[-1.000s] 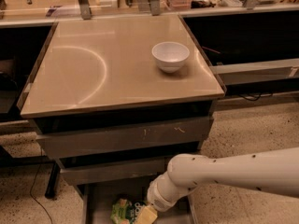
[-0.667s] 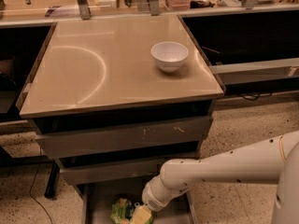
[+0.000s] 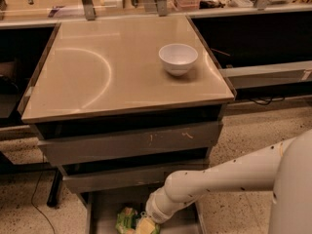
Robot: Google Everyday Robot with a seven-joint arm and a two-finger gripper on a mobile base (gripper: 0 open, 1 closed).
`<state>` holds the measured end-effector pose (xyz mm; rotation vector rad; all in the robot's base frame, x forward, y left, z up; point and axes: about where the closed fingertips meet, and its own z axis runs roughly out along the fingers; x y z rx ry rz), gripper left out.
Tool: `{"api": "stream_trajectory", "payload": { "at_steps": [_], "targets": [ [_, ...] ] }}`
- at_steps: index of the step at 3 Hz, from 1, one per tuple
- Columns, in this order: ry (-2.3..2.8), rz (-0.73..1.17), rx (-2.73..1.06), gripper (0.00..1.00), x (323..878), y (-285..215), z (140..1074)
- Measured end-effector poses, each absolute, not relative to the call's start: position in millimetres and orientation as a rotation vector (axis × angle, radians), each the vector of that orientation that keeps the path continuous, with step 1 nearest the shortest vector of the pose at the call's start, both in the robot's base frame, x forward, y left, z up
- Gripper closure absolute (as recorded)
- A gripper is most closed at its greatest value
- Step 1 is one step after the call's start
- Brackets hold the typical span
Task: Pick green rice chip bag from bottom drawer and place on counter
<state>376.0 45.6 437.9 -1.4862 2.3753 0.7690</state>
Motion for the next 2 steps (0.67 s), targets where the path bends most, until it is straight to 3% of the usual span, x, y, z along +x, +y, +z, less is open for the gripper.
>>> {"api": "stream_trajectory", "payload": {
  "at_steps": [2],
  "targets": [
    [2.232, 0.774, -1.502, 0.00, 398, 73, 348]
  ]
}}
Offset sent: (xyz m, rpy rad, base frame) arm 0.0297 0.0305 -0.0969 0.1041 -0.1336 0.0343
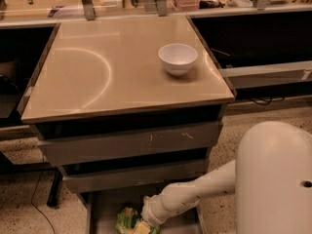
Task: Pick green rice chip bag from bottom drawer and place on counter
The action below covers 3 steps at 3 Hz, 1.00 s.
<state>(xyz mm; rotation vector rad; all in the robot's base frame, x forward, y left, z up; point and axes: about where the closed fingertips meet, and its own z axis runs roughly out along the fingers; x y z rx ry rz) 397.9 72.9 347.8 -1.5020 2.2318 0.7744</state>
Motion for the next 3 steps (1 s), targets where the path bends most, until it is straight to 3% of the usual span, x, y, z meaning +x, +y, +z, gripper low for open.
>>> {"api": "stream_trajectory", "payload": {
  "at_steps": [3],
  "targets": [
    [2.267, 0.844, -1.397, 0.00, 393, 80, 292]
  ]
}}
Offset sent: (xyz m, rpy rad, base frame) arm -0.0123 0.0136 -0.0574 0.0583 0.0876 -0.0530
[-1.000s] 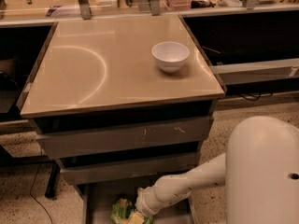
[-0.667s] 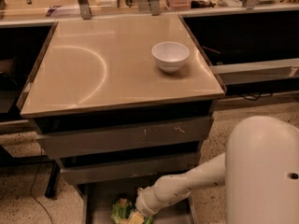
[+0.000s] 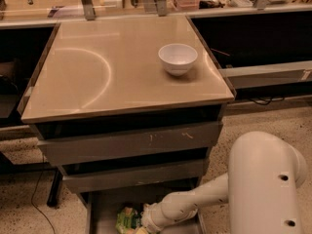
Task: Pick green rice chip bag from bottom drawer and place on counter
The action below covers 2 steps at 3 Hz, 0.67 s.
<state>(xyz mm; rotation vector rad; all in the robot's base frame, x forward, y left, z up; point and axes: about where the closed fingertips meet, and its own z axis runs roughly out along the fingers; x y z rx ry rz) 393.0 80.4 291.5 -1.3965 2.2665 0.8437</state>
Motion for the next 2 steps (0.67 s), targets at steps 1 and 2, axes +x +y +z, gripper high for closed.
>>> {"api": "stream_trajectory", "payload": {
  "at_steps": [1, 2],
  "targets": [
    [2.241, 0.862, -1.309, 0.00, 405.1, 79.5, 236.9],
    [2.241, 0.862, -1.309, 0.00, 405.1, 79.6, 236.8]
  ]
}}
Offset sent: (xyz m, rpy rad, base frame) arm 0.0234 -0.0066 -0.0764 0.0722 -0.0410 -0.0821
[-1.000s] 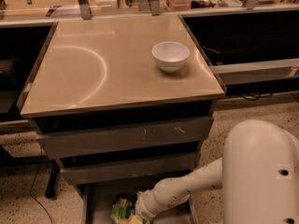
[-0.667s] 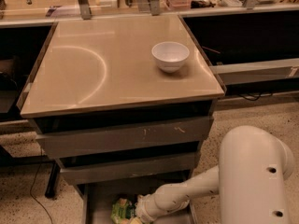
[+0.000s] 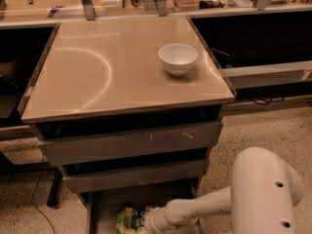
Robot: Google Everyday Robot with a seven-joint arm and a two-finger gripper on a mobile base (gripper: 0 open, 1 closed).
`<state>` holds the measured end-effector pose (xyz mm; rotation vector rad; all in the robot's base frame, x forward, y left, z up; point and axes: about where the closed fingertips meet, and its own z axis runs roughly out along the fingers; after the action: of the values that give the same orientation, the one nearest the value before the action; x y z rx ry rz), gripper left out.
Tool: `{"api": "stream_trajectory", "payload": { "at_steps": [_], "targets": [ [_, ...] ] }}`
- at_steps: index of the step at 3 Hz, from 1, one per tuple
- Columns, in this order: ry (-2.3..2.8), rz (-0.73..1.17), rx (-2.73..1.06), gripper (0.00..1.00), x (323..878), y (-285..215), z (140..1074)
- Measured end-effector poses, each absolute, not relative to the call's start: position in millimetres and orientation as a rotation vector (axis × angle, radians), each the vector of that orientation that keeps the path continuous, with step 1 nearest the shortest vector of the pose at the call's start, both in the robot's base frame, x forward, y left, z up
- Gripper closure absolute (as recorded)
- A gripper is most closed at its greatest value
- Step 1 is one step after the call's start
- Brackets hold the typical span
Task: Pick green rice chip bag from bottom drawer and place on counter
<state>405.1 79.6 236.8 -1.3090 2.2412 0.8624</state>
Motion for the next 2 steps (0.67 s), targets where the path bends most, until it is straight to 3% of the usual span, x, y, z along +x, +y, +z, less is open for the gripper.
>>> {"api": "stream_trajectory", "payload": {
  "at_steps": [2],
  "targets": [
    [2.205, 0.797, -1.291, 0.00, 428, 91, 209]
  ]
}}
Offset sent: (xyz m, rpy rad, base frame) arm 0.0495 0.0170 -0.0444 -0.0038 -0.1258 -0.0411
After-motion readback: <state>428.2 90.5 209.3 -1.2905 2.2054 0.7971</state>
